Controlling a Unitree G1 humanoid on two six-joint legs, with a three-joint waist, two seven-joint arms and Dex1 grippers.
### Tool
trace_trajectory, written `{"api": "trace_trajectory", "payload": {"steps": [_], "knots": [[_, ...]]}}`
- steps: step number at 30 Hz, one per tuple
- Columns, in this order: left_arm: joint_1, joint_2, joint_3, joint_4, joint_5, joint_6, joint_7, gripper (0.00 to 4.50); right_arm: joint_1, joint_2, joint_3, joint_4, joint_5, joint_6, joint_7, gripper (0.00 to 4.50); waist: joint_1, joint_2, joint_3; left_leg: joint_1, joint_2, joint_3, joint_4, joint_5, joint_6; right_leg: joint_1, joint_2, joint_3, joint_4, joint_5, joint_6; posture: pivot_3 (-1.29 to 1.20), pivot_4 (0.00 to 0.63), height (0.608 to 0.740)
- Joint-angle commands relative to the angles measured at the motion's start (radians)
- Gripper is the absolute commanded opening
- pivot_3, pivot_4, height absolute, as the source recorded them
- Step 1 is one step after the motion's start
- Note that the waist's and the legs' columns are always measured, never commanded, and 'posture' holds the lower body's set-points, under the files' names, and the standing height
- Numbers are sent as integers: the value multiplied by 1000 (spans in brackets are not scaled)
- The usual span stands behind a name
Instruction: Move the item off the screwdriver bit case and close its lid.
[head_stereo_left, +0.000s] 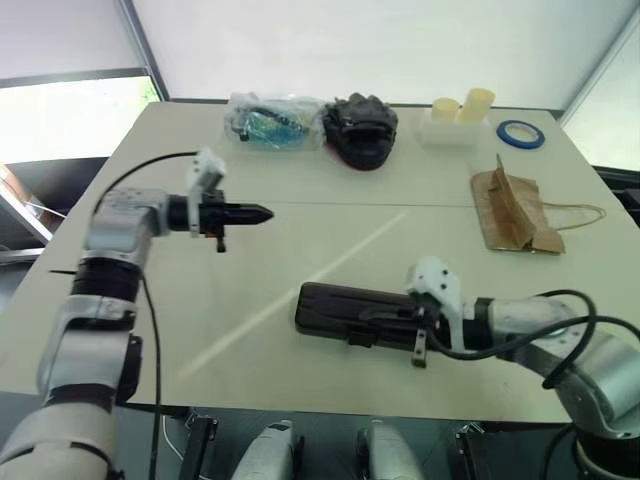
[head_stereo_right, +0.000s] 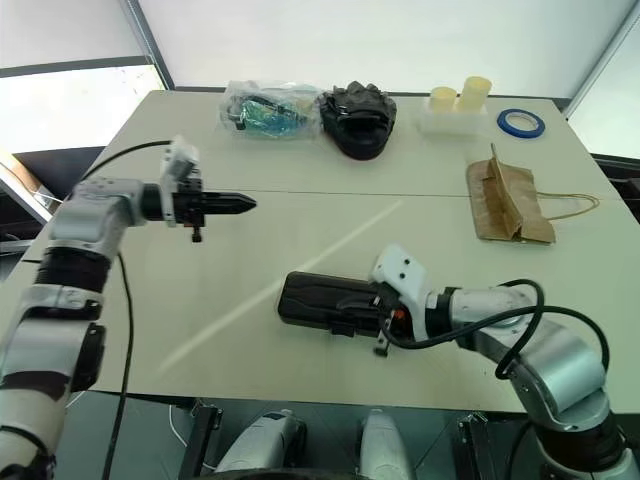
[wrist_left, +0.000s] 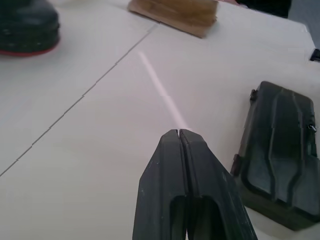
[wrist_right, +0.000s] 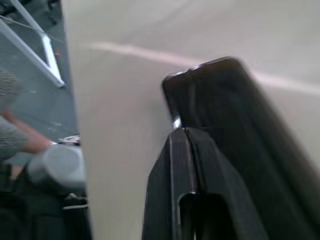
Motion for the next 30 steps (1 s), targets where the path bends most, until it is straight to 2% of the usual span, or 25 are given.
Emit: {"api": "trace_trajectory", "payload": {"steps": [1,6,12,21,25,30], "knots": [[-94,-88,-33,172,73,-150,4,0,15,-4,28,-51,30,-3,-31,49,-6,0,0,0,0,1,0,0,0,0,0,0,0,0,0,0,150,740],[-154,-209,-101,373,190,-340,-4,0,56,-23,75,-96,33,-2,-75,49,-21,-1,0,0,1,1,-1,0,0,-2,0,0,2,0,0,0,150,740],[-197,-312,-137,486,276,-405,-48,0,66,-15,147,-68,-5,-32,-138,49,-24,-1,0,0,1,2,-1,0,0,-3,1,0,3,0,0,0,150,740],[-186,-396,-148,498,327,-413,-108,0,55,-15,278,73,-188,-169,-227,49,-25,-1,0,0,1,2,0,0,0,-4,0,0,6,0,0,0,150,740],[-163,-401,-156,469,329,-396,-198,0,50,-2,285,109,-235,-193,-258,49,-27,-1,0,0,1,2,0,0,0,-4,1,0,6,0,0,0,150,740],[-118,-409,-182,431,338,-394,-231,0,30,46,278,102,-244,-153,-302,49,-31,-2,0,1,2,2,0,0,0,-4,1,0,7,0,0,0,150,740]]}}
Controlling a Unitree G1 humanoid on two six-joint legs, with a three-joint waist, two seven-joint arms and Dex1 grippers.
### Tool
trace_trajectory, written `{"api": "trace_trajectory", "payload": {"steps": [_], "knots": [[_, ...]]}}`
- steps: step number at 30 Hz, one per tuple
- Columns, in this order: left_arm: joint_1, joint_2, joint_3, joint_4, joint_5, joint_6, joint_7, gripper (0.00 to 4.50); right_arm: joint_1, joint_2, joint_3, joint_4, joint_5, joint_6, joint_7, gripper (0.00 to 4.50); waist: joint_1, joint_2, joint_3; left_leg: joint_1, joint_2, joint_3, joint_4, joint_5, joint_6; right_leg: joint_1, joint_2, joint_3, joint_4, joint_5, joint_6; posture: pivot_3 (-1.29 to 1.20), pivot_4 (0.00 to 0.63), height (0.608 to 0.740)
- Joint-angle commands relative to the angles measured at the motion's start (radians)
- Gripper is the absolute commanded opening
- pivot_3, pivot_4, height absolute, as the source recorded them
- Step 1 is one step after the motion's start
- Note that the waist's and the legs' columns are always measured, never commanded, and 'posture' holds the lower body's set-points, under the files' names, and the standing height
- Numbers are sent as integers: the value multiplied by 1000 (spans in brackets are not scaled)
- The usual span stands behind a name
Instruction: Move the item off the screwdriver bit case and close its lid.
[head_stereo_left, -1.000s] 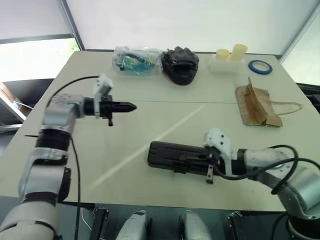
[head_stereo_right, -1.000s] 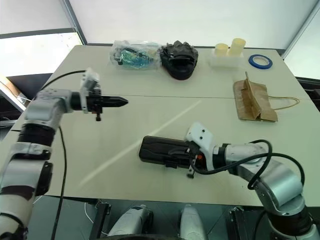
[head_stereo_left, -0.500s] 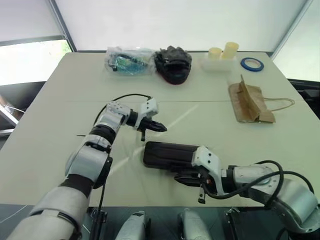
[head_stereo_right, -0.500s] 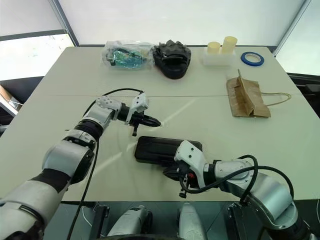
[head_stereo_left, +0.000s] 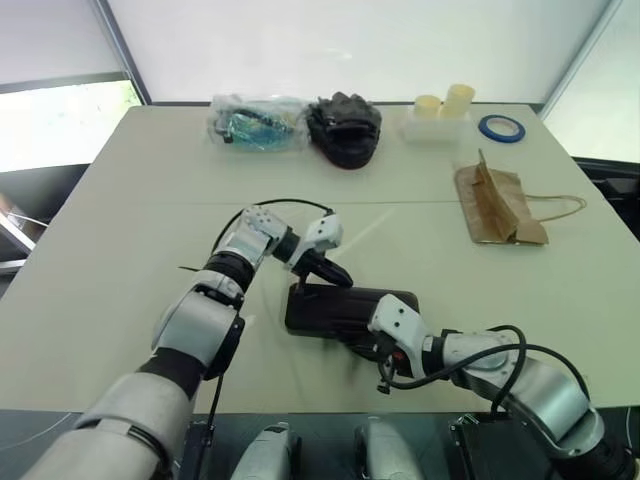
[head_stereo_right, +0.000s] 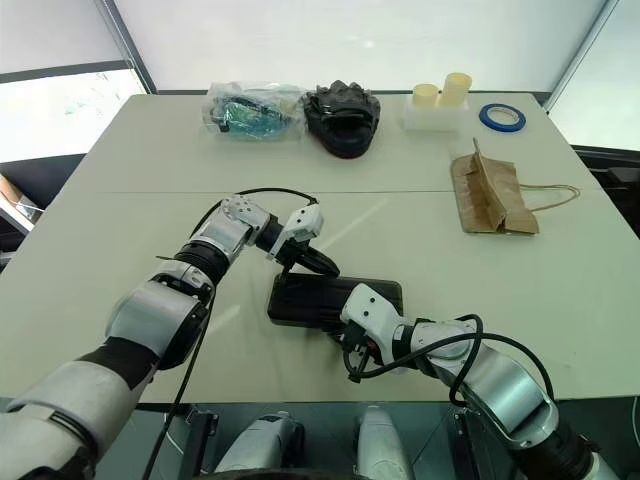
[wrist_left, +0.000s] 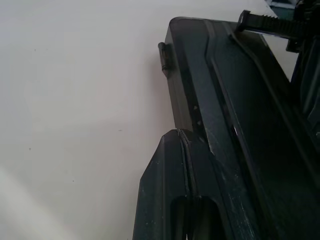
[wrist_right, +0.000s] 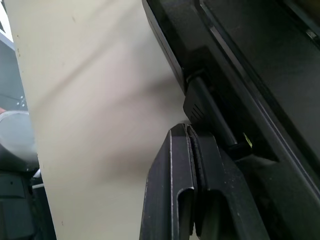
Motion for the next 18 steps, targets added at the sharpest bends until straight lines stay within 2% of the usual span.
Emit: {"api": "trace_trajectory", "payload": {"steps": [1,9,14,18], "knots": [[50,-19,-47,-35,10,5,-73,0,-37,38,-36,13,-39,36,-83,49,0,0,0,0,0,0,0,0,0,0,0,0,0,0,0,0,150,740],[123,-7,-115,-101,1,24,-73,0,-104,117,-50,-35,-84,217,-209,49,-1,-2,-2,1,0,0,0,0,0,0,0,1,2,0,0,0,150,740],[148,-4,-139,-125,-8,31,-73,0,-130,54,40,-43,-147,240,-256,49,2,-2,-3,1,0,0,0,0,0,0,0,1,3,0,0,0,150,740],[172,1,-160,-147,8,7,-73,0,-145,26,58,-24,-166,223,-274,49,4,-4,-5,1,-1,0,0,0,0,0,-1,1,4,0,0,0,150,740]]}}
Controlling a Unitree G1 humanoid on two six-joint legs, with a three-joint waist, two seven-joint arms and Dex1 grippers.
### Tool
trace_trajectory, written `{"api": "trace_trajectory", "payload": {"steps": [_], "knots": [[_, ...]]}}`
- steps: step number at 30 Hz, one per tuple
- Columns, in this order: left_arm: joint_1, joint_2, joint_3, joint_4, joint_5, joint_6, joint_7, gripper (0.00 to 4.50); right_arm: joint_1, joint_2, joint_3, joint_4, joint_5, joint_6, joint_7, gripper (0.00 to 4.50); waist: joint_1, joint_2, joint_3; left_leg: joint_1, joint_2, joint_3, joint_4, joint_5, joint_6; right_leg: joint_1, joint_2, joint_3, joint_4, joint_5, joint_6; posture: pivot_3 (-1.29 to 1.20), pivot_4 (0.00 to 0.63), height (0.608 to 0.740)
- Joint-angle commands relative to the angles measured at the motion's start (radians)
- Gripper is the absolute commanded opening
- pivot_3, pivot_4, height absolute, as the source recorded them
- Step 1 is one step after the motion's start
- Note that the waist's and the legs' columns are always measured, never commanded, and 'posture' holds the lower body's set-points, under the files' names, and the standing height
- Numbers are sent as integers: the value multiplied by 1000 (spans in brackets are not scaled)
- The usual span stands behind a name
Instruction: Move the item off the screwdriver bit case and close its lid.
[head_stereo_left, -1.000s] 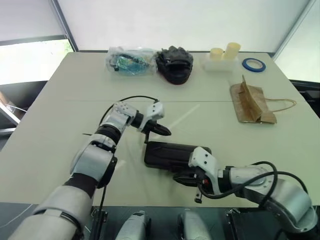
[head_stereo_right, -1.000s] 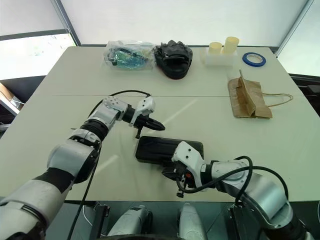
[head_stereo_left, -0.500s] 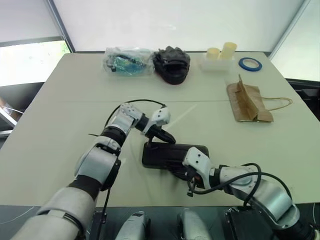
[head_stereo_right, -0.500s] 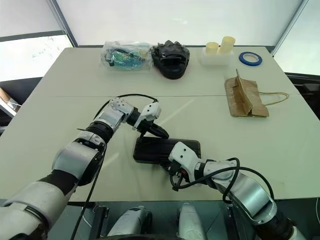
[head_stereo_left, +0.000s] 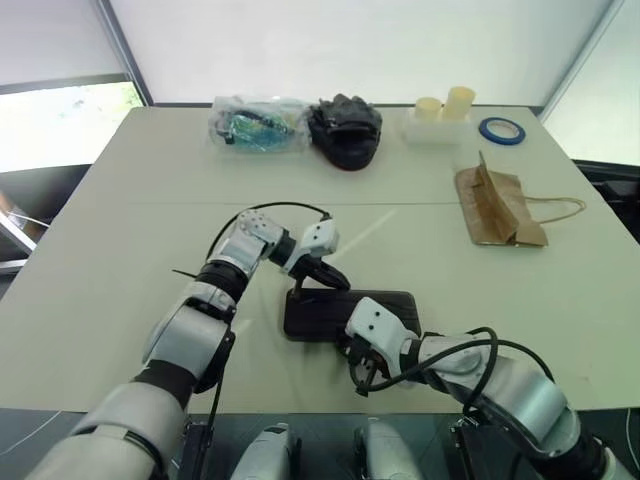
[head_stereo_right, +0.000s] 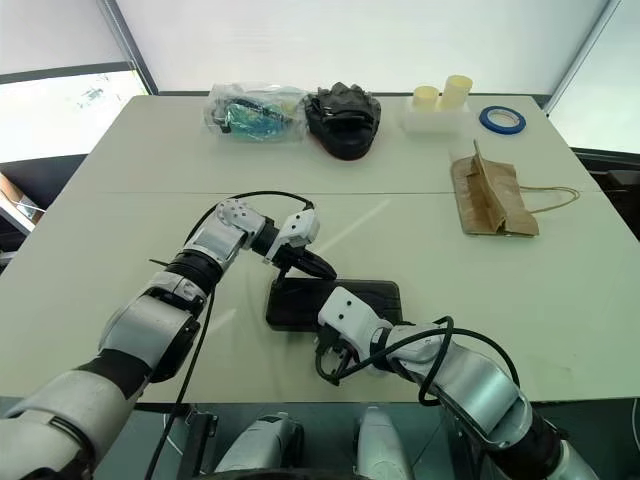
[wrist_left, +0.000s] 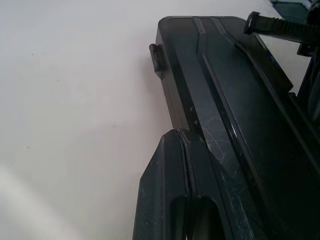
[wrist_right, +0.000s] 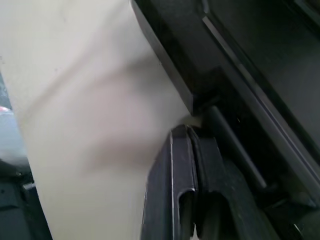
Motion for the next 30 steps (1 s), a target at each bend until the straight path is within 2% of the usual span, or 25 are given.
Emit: {"api": "trace_trajectory", "payload": {"steps": [1,4,5,9,13,16,18,23,27,30], "knots": [[84,-33,-112,3,37,-20,-84,0,-52,-30,-69,63,-124,-20,-107,49,0,-1,-1,0,0,0,0,0,0,0,0,0,0,0,0,0,150,740],[80,-41,-78,18,49,-47,-55,0,-51,-15,-103,26,-68,15,-72,49,1,-2,-2,0,0,0,0,0,0,0,0,0,0,0,0,0,150,740],[65,-45,-56,36,46,-58,-20,0,-33,8,-149,-18,2,57,-30,49,2,-2,-2,0,0,0,0,0,0,0,0,0,0,0,0,0,150,740],[-6,-44,37,108,13,-74,102,0,46,93,-407,-174,270,213,117,49,7,-2,-2,-1,-1,-1,1,0,0,0,-1,0,1,0,0,0,150,740],[-89,9,164,150,-60,-33,189,0,90,51,-751,-227,531,273,262,49,7,-4,-1,-1,-3,-2,2,0,1,0,-2,0,5,0,0,0,150,740],[-123,69,251,137,-121,39,204,0,35,22,-888,-158,610,254,251,49,-4,-3,0,-1,-1,-1,1,0,1,-1,-1,0,5,0,0,0,150,740],[-134,104,303,119,-159,80,219,0,-8,16,-915,-93,606,232,211,49,-4,-3,0,-1,0,0,1,0,1,-1,0,0,6,0,0,0,150,740],[-79,210,402,4,-229,198,284,0,-63,-6,-810,102,386,31,82,49,-5,-3,0,0,-1,0,1,0,1,-3,-1,0,7,0,0,0,150,740],[44,260,415,-190,-263,299,306,0,-65,-5,-754,177,308,-82,51,49,-2,-3,0,-1,-1,0,0,0,1,-4,-2,1,7,0,0,0,150,740],[212,291,431,-469,-315,435,352,0,-58,-16,-723,226,251,-150,38,49,-4,-3,0,-1,-1,0,1,0,1,-4,-2,1,7,0,0,0,150,740]]}}
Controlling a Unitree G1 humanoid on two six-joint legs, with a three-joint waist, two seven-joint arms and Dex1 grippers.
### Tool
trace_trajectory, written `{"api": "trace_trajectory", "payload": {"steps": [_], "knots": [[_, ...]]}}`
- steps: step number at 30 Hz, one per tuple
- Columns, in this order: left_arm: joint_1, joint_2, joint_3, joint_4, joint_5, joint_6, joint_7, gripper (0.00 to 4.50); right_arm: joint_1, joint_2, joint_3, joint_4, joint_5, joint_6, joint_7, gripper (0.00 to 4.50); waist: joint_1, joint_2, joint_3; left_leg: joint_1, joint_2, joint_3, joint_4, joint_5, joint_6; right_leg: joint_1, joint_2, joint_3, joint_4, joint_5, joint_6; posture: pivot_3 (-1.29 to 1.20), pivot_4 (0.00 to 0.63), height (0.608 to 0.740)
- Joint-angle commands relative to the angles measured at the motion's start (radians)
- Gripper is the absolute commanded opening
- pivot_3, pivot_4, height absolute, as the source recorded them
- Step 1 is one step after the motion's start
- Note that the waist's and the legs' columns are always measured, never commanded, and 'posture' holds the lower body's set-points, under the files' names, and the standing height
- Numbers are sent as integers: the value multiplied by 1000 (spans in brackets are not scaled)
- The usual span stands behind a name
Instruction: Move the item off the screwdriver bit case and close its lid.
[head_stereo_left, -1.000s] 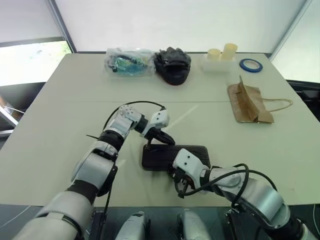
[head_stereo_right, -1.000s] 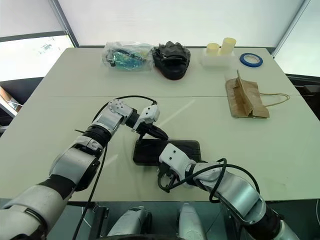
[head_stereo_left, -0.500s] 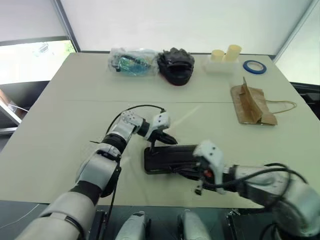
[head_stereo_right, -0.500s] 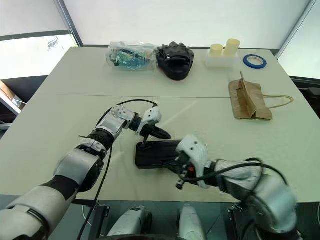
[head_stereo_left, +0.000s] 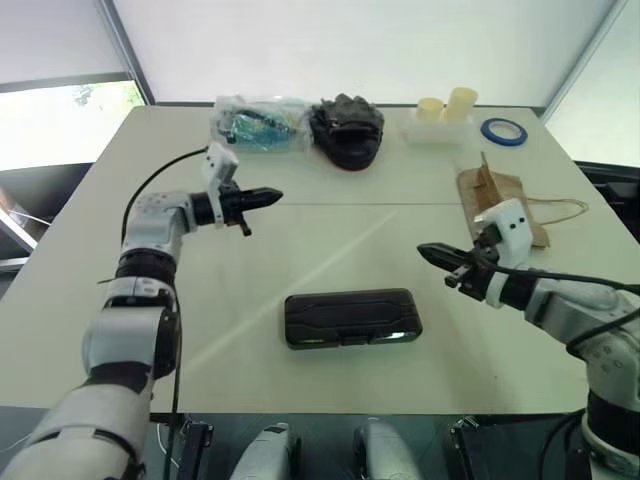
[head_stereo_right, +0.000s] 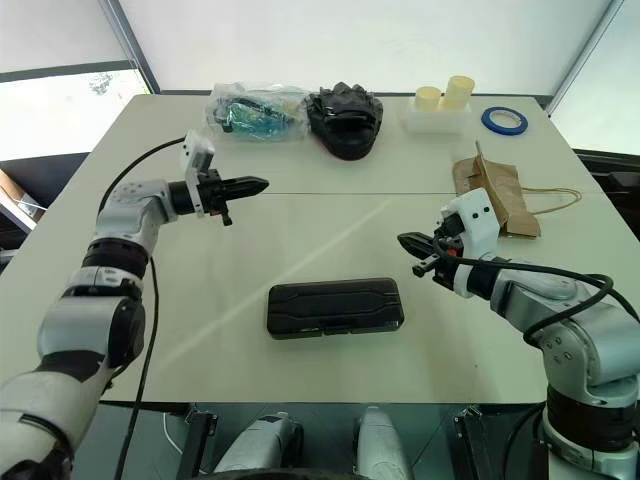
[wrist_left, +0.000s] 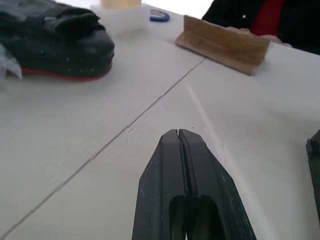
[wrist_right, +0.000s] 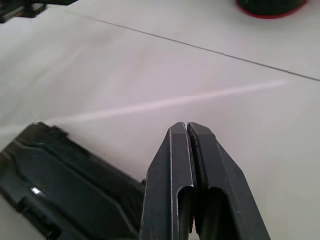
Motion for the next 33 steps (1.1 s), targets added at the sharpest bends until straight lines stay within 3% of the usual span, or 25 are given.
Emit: {"api": "trace_trajectory", "payload": {"steps": [1,5,12,17,23,33], "knots": [[145,27,39,-326,-75,144,79,0,10,-23,17,37,-74,-95,-19,49,-3,0,0,0,0,0,0,0,0,0,0,0,0,0,0,0,150,740],[332,23,74,-618,-120,256,216,0,43,-31,31,70,-126,-152,-33,49,0,0,0,0,0,0,0,0,0,0,0,1,0,0,0,0,150,740],[572,-6,108,-901,-166,350,397,0,96,-11,-1,60,-114,-160,-51,49,2,1,0,1,0,0,0,0,0,1,0,1,-1,0,0,0,150,740],[577,-43,115,-912,-182,349,502,0,89,-13,14,98,-127,-184,-46,49,9,1,0,1,0,0,1,0,0,3,0,1,-2,0,0,0,150,740],[555,-42,98,-842,-176,308,522,0,67,-20,33,160,-151,-232,-31,49,5,1,0,1,1,1,0,0,0,2,0,1,-3,0,0,0,150,740],[656,-39,99,-931,-213,331,547,0,99,-38,31,145,-147,-221,-8,49,6,2,0,1,1,1,0,0,0,2,0,1,-3,0,0,0,150,740]]}}
